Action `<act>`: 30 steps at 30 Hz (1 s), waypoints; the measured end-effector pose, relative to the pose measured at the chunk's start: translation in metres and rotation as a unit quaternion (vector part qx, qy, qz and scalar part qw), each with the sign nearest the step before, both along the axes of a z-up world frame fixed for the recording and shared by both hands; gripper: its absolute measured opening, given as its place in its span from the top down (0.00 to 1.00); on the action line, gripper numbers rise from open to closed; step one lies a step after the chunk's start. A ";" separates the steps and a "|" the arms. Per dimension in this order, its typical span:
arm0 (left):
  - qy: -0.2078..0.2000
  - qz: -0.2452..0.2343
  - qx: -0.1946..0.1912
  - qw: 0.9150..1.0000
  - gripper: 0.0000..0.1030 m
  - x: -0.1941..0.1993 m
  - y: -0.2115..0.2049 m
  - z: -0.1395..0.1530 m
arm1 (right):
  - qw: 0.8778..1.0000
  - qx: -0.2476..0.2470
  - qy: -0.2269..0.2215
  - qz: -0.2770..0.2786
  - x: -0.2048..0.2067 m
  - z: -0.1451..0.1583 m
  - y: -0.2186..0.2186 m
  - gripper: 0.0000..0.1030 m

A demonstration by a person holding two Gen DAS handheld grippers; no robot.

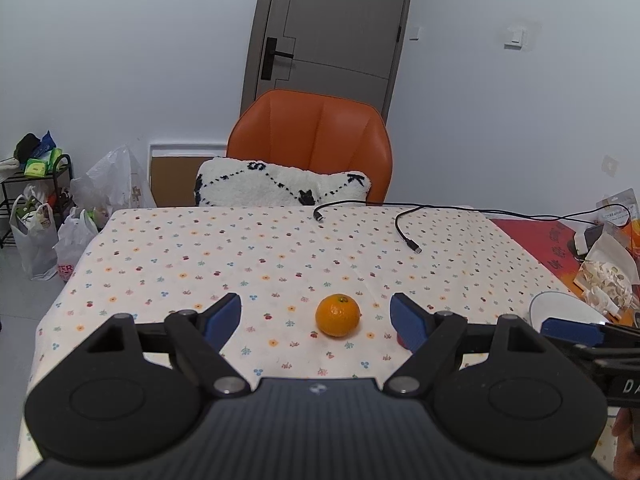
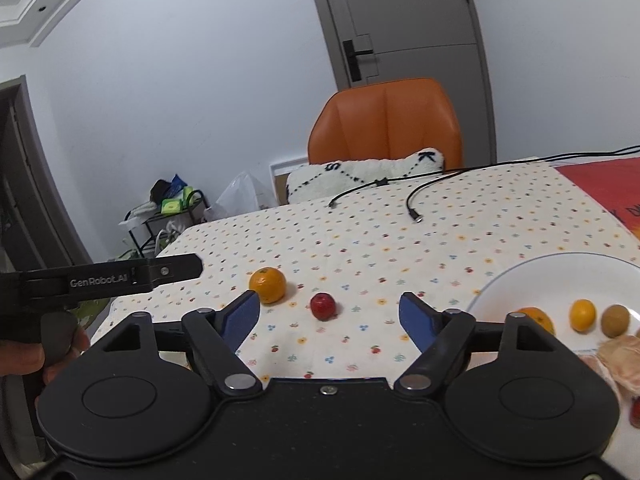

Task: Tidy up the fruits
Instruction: 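Move both open tools back from the plate toward the loose orange and red plum, then grasp the orange with the left tool while the right tool grasps the small red plum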

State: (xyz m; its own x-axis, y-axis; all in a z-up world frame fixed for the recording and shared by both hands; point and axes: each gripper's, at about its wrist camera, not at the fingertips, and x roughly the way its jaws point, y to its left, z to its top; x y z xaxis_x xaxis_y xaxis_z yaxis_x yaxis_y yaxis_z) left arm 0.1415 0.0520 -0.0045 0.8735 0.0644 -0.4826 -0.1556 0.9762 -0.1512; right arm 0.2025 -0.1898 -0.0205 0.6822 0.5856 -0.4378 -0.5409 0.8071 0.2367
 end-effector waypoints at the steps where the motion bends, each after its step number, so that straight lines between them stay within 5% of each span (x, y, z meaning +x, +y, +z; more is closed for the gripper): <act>1: 0.002 -0.002 0.001 1.000 0.24 0.003 0.000 -0.001 | 1.000 -0.003 0.001 0.002 0.002 -0.001 0.003 0.30; 13: 0.018 -0.010 -0.010 1.000 0.34 0.027 0.007 -0.018 | 0.999 -0.019 0.031 0.017 0.028 -0.018 0.026 0.52; 30: 0.047 -0.032 -0.025 0.998 0.46 0.067 0.010 -0.043 | 0.997 -0.035 0.060 0.036 0.061 -0.039 0.055 0.60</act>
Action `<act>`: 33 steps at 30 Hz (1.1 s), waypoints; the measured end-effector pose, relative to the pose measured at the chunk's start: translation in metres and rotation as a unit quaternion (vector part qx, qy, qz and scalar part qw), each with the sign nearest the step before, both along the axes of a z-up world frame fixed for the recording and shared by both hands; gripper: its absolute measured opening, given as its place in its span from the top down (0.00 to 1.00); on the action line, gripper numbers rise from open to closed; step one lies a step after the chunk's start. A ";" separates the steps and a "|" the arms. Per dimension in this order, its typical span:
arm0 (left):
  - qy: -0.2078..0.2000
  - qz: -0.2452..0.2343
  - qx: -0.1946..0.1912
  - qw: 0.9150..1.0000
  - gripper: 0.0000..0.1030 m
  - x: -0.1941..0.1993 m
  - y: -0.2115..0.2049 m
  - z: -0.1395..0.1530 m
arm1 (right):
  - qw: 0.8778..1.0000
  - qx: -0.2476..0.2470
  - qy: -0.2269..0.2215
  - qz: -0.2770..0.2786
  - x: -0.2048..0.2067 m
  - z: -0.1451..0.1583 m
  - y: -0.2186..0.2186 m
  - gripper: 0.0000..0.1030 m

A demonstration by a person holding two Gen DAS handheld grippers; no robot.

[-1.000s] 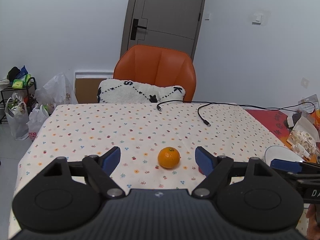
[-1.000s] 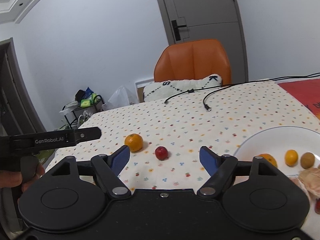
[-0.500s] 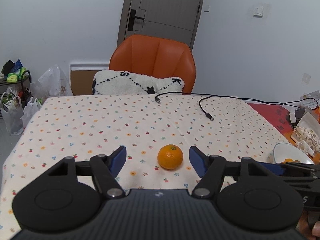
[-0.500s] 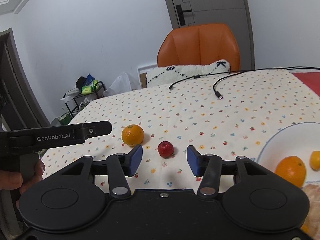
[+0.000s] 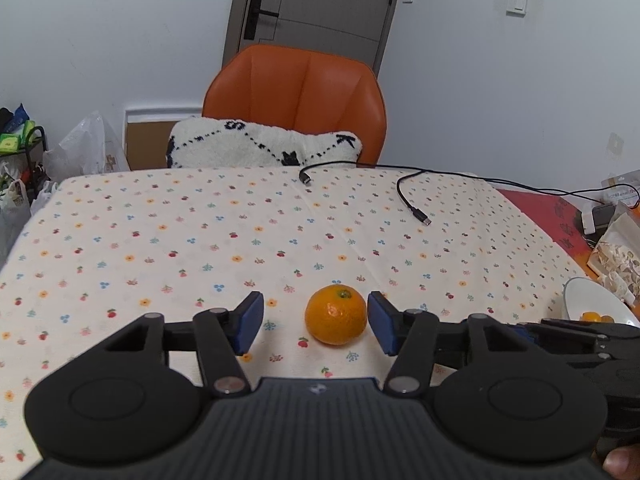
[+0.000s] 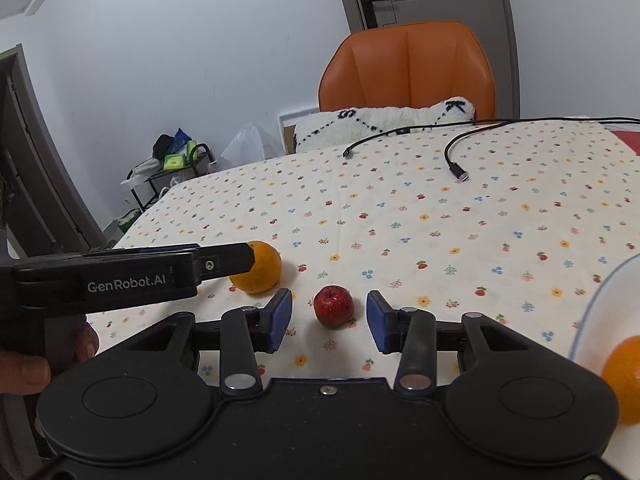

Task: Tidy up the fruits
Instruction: 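Grasp the orange with the left tool while the right tool grasps the small red plum, then carry the orange with the left tool while the right tool carries the red plum to the plate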

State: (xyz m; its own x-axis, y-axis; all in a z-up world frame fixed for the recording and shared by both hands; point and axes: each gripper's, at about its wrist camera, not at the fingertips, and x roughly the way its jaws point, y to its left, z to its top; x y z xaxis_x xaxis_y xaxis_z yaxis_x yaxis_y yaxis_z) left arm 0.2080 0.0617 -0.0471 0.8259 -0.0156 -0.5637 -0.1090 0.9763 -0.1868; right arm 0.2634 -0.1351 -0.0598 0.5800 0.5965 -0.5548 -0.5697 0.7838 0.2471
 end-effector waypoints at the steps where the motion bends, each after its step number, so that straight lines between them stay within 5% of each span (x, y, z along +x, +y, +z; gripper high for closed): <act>1: 0.001 -0.001 -0.002 1.000 0.46 0.002 0.000 -0.001 | 1.000 -0.002 0.001 0.001 0.002 -0.001 0.002 0.62; 7: 0.005 -0.006 -0.005 1.000 0.46 0.009 -0.001 -0.008 | 1.000 -0.018 -0.009 0.006 0.004 -0.005 0.010 0.78; 13: 0.018 -0.027 -0.025 0.999 0.64 0.016 -0.004 -0.018 | 1.000 -0.022 -0.009 0.009 -0.001 -0.003 0.009 0.79; 33: -0.012 -0.009 -0.017 1.000 0.65 -0.029 -0.014 0.011 | 1.000 0.002 -0.028 -0.006 -0.033 0.018 -0.017 0.79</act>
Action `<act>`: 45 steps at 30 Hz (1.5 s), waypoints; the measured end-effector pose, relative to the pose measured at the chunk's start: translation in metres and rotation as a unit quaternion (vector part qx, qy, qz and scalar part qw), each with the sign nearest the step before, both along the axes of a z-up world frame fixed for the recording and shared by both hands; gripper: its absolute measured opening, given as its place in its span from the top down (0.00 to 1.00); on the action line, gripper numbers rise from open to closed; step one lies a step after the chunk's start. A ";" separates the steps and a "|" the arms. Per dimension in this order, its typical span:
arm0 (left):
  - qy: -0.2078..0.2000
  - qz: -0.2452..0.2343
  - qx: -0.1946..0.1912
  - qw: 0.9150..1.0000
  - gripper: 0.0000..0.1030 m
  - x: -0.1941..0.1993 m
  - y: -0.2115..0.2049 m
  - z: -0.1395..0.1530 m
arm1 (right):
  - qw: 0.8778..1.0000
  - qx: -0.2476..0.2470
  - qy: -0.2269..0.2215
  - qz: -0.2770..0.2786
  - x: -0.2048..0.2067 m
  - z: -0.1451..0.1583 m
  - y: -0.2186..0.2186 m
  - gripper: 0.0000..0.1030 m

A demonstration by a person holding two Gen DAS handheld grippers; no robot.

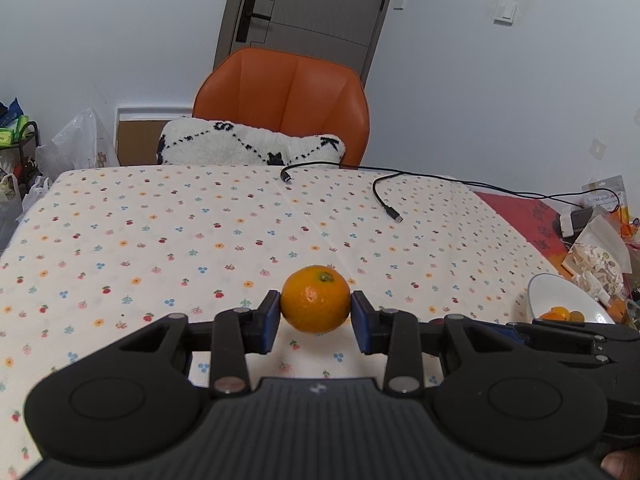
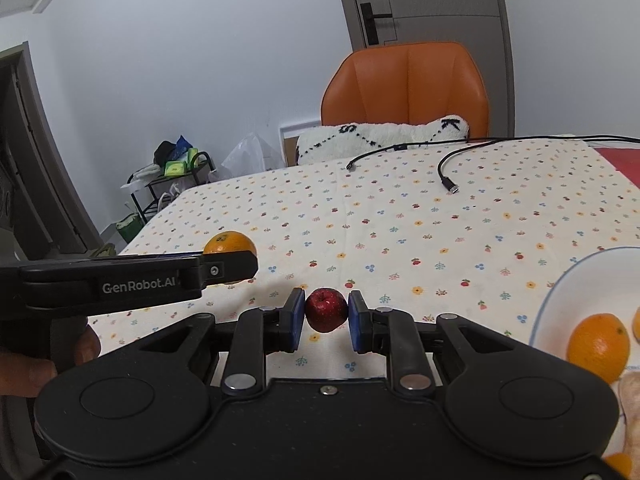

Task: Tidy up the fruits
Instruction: 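Carry the orange with the left tool while the right tool carries the red plum to the plate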

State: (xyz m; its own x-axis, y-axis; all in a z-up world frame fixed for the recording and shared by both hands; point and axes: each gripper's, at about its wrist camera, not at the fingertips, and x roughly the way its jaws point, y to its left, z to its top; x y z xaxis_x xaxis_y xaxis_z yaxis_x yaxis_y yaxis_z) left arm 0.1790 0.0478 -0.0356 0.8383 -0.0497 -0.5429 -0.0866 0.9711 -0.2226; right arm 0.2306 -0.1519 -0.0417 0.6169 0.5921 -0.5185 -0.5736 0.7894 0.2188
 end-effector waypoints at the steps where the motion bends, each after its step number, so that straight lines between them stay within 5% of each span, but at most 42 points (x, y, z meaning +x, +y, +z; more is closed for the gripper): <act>1: -0.001 0.001 0.000 1.000 0.65 -0.002 0.000 0.001 | 1.000 0.002 -0.001 -0.001 -0.002 0.001 -0.001 0.79; 45: -0.058 -0.045 0.000 0.997 0.65 -0.068 -0.078 0.047 | 0.995 0.040 -0.050 -0.075 -0.071 0.040 -0.104 0.79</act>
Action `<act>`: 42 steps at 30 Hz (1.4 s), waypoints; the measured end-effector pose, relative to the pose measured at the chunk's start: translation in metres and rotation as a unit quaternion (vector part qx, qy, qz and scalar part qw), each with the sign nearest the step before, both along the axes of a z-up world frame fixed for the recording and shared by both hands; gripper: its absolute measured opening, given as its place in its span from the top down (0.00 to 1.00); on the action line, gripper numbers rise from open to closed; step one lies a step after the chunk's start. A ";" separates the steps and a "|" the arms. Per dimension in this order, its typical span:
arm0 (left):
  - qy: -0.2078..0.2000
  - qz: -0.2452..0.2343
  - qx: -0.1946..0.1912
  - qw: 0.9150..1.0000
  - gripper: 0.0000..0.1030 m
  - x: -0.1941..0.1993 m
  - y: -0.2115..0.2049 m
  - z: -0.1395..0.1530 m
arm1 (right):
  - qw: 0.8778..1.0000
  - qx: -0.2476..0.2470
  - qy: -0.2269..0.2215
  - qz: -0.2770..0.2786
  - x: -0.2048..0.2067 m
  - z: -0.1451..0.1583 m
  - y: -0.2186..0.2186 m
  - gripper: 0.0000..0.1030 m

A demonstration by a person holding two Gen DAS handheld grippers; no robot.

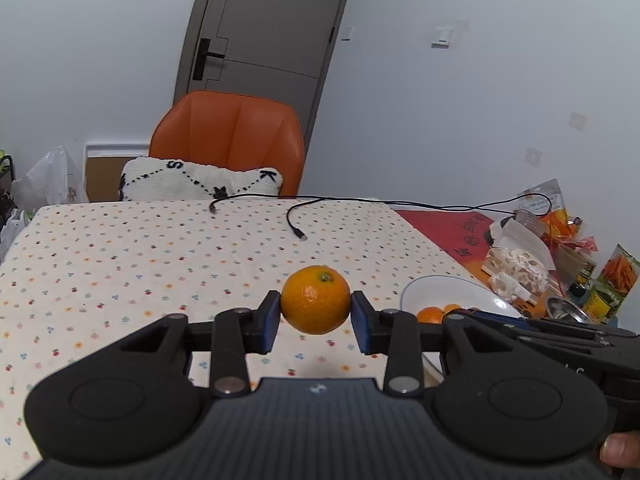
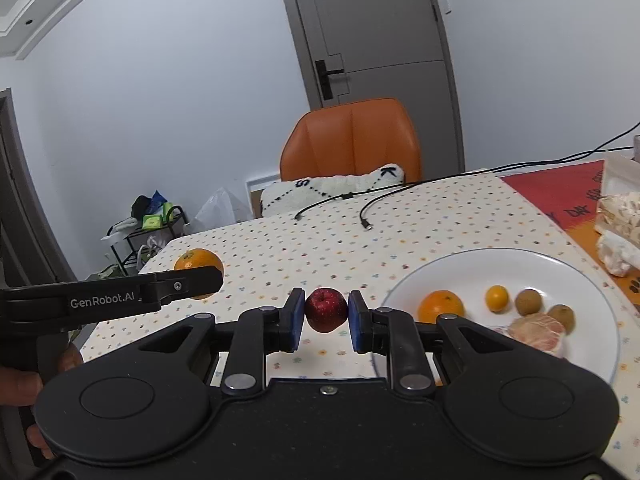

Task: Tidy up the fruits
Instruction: 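Carry the orange with the left tool while the right tool carries the red plum to the plate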

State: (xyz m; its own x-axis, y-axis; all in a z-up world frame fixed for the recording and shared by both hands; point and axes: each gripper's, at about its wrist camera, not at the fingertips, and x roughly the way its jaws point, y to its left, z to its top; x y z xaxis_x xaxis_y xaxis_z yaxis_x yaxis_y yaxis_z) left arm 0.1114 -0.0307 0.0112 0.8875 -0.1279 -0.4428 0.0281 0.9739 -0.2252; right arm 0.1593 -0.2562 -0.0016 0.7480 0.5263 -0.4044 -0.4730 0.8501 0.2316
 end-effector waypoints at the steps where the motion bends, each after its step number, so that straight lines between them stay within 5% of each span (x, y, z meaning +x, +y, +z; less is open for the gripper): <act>1: -0.001 -0.002 0.000 1.000 0.65 -0.001 -0.002 0.000 | 1.000 0.000 0.000 -0.002 -0.001 0.000 -0.002 0.79; 42: 0.009 -0.075 0.004 0.997 0.65 0.013 -0.093 -0.010 | 0.994 0.018 0.011 -0.108 -0.012 -0.019 -0.117 0.79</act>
State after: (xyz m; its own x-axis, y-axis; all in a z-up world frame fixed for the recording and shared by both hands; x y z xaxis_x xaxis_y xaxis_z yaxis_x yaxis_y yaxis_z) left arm 0.1243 -0.1232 0.0013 0.8506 -0.2553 -0.4596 0.1701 0.9608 -0.2190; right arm 0.1471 -0.3732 -0.0207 0.8366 0.3684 -0.4054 -0.2742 0.9223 0.2722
